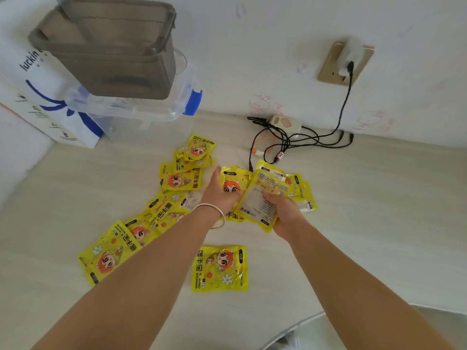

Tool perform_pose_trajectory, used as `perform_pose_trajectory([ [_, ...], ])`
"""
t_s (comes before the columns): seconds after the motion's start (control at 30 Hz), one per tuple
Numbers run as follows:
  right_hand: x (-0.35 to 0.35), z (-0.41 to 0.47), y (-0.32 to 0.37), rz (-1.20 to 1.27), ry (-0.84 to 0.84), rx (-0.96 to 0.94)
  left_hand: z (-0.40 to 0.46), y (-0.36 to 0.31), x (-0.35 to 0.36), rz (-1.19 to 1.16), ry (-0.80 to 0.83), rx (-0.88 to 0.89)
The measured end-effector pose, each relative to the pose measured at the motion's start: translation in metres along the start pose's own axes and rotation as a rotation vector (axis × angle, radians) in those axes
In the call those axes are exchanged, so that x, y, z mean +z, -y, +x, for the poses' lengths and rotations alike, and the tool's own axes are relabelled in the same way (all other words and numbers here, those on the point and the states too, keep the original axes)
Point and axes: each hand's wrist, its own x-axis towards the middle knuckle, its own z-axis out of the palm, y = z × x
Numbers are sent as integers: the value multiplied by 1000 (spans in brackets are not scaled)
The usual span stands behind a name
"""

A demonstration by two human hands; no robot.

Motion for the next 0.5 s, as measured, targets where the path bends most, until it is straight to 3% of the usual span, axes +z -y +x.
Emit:
perform_pose_trajectory([
  [0.23,-131,-55,26,110,-31,-113,-42,-42,114,-44,221,-8],
  [0.5,-319,-132,33,287,-193,-212,-128,-97,289,-18,470,62],
])
